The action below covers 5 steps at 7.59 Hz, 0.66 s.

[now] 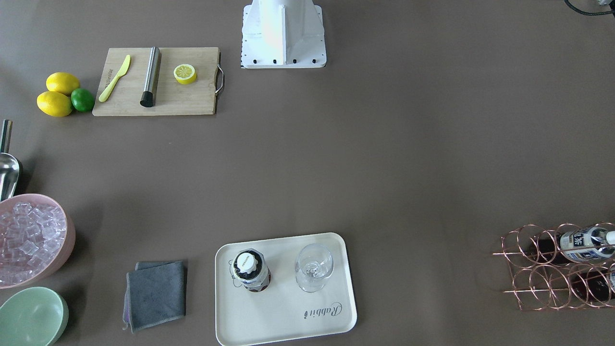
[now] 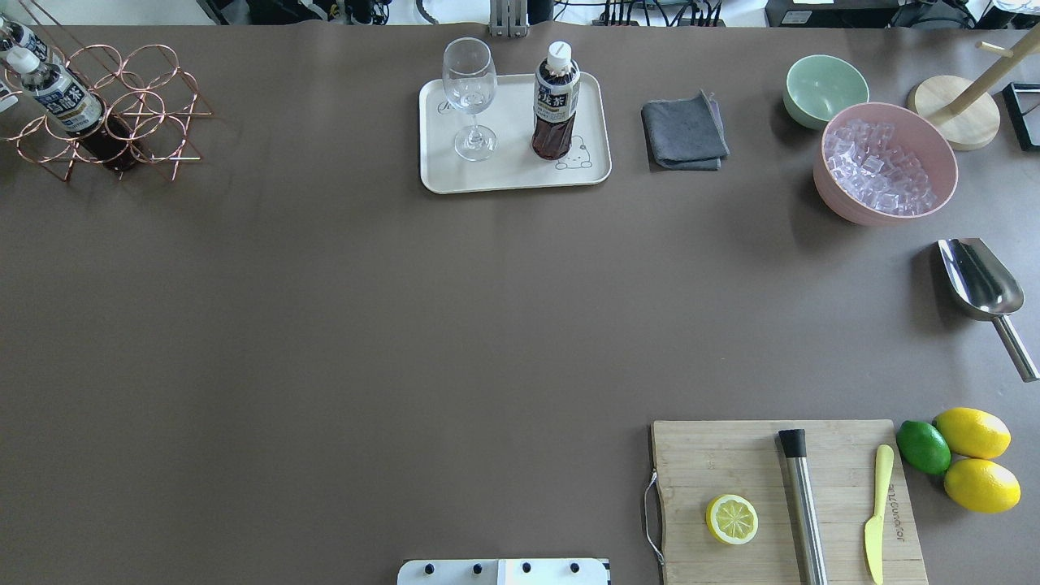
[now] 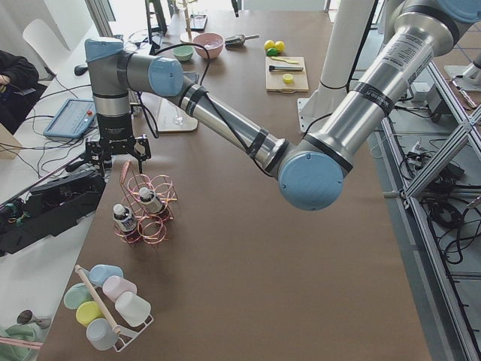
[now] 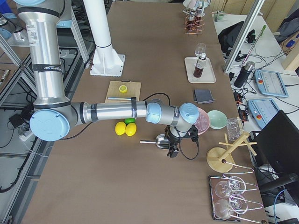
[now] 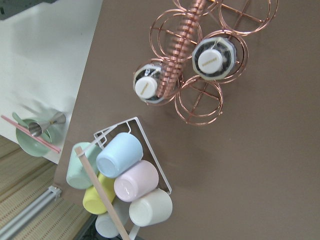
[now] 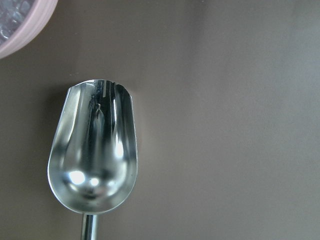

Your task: Take tea from basket to plate

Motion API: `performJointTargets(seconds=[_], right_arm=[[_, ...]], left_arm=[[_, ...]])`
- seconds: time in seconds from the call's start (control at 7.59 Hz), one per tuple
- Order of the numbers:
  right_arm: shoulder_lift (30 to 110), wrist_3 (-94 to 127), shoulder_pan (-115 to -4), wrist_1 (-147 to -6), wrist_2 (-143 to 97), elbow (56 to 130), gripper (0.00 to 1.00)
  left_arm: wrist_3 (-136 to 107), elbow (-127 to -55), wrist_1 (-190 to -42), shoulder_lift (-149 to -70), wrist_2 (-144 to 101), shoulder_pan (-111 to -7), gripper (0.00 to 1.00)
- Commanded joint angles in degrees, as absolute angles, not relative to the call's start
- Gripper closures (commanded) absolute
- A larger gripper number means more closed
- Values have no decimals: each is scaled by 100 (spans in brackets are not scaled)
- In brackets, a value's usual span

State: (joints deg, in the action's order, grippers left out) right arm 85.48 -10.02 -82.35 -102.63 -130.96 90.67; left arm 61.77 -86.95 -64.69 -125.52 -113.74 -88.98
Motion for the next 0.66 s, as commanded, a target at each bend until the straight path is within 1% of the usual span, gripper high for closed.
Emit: performJointTargets(seconds=[0.0,0.13,0.26,0.53], right_arm=[[8569,-1002,-8235,-10108,-12912,9062,0],[8569,-993,-8235,-10107,-12920,9088,0],[8569,-993,-8253,-10107,-12955,9253,0],[8648,-993,-8279,-10142,-12999,9368,0]], left_arm=[[5761,-8736,-6064,-11904,-11958,-9850,2],[5148,-8849,-6360,-11422,-12031,-10070,2],[4593,-8964,-6998,-10886,-12041,-10307,2],[2936,-8956,-8099,-10006,-12355,-10564,2]])
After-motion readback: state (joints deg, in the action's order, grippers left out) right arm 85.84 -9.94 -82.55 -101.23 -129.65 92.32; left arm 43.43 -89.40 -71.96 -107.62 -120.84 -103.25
